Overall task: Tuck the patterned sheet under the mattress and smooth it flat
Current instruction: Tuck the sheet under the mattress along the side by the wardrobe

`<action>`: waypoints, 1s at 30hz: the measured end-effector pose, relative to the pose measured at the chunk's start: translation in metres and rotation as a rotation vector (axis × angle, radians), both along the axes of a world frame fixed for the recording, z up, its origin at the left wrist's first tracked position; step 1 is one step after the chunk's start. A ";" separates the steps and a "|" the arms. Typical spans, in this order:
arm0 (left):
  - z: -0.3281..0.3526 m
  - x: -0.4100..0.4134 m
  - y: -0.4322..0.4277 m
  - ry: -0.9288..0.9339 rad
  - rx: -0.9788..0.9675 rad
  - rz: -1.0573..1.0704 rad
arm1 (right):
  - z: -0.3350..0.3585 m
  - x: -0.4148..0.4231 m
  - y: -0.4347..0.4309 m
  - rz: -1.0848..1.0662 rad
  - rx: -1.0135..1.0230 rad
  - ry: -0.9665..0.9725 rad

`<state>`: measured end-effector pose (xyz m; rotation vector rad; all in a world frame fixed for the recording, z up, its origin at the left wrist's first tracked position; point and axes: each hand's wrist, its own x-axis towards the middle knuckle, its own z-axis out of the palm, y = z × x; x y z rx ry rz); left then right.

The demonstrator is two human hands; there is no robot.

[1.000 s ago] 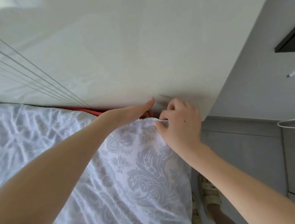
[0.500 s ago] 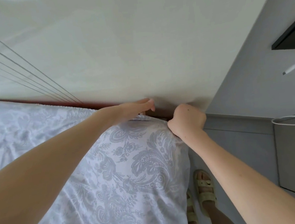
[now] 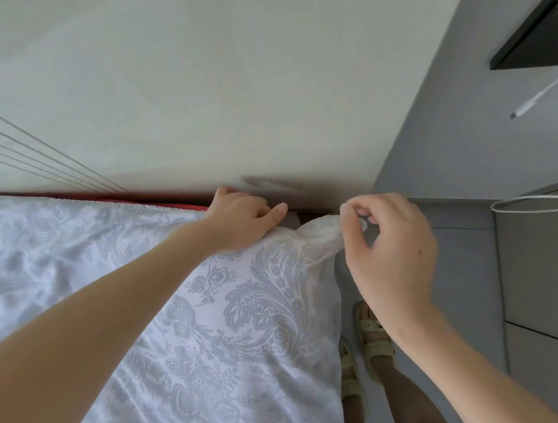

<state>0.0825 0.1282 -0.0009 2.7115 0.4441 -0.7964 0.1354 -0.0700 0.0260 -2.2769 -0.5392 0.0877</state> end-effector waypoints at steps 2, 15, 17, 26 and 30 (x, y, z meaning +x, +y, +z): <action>0.000 0.001 -0.003 -0.011 0.022 -0.044 | 0.000 -0.022 -0.017 0.054 0.030 0.271; 0.034 0.007 -0.008 -0.162 -0.121 0.026 | -0.046 -0.027 0.000 0.298 0.411 1.311; 0.049 0.001 -0.020 -0.268 -0.237 0.028 | -0.047 -0.027 0.003 0.299 0.412 1.314; 0.028 -0.011 -0.033 -0.232 -0.165 -0.276 | -0.049 -0.031 0.000 0.304 0.456 1.280; 0.029 -0.007 -0.034 -0.203 -0.151 -0.261 | -0.051 -0.032 -0.007 0.285 0.479 1.321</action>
